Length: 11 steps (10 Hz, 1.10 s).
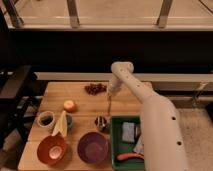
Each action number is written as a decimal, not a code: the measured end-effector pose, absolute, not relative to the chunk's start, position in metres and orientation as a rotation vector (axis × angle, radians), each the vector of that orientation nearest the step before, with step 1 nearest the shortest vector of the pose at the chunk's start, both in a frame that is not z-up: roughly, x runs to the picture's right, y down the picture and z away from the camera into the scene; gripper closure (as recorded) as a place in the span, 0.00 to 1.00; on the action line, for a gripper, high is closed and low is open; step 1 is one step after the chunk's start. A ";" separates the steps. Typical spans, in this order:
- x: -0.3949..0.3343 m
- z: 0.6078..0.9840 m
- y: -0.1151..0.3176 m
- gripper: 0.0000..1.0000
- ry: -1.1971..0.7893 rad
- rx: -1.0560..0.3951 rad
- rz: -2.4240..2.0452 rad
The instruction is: Place fork in purple bowl
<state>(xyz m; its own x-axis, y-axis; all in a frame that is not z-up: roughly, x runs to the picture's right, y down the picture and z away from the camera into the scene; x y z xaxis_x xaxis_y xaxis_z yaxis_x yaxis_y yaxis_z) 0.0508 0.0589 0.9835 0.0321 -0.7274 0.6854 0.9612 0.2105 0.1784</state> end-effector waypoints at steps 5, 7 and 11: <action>0.049 0.975 0.052 1.00 -0.780 -0.352 -1.361; 0.045 0.949 0.024 1.00 -0.788 -0.284 -1.364; 0.039 0.876 -0.039 1.00 -0.820 -0.159 -1.363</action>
